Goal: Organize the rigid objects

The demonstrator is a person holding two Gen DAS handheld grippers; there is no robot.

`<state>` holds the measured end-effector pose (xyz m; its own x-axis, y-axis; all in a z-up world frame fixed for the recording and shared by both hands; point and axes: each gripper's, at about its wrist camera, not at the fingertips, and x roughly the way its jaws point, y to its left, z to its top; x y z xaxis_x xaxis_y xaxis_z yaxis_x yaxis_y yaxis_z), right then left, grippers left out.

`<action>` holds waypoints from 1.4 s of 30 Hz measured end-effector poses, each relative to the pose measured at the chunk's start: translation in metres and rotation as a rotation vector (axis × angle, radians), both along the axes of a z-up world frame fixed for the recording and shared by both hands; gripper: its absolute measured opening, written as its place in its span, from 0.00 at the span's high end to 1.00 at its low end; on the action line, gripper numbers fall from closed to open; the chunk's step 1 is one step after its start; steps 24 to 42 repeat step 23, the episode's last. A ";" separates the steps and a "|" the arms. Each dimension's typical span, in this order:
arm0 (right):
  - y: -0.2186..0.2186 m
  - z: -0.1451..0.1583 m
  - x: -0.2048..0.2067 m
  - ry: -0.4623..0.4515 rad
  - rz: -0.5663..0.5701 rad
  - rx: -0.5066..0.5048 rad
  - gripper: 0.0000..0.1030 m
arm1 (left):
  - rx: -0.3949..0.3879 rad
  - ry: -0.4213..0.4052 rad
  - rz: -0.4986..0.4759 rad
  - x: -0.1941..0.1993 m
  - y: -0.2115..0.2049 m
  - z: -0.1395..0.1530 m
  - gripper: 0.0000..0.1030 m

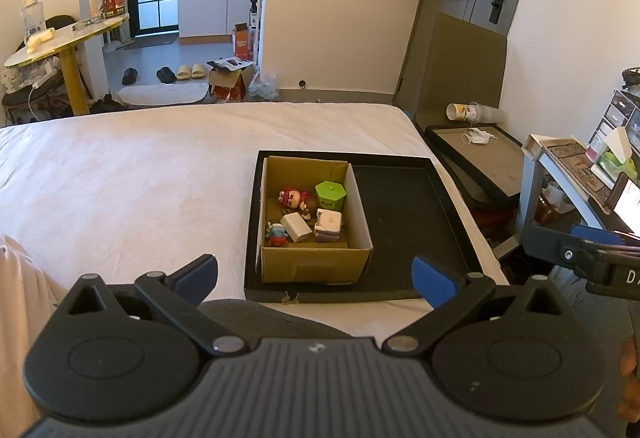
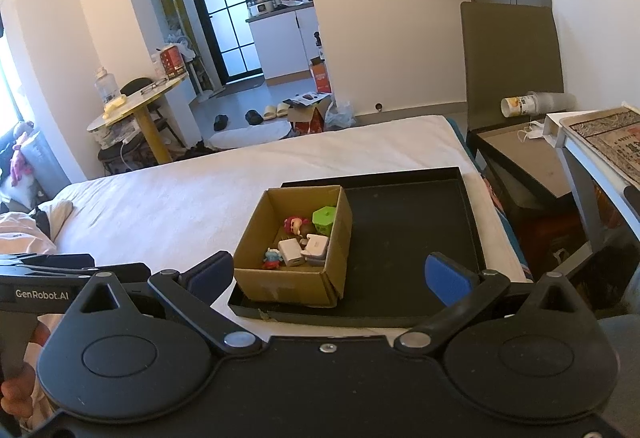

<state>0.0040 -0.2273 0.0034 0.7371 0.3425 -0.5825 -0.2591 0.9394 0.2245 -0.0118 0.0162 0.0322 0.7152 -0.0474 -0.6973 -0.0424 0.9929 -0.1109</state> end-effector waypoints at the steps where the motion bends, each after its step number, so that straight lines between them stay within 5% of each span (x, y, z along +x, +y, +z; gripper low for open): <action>1: 0.000 0.000 0.001 0.001 -0.001 -0.001 0.00 | 0.000 0.002 0.000 0.000 0.000 0.000 0.00; 42: -0.001 -0.002 0.004 0.013 -0.010 -0.004 0.00 | -0.003 -0.005 0.002 0.001 -0.002 0.001 0.00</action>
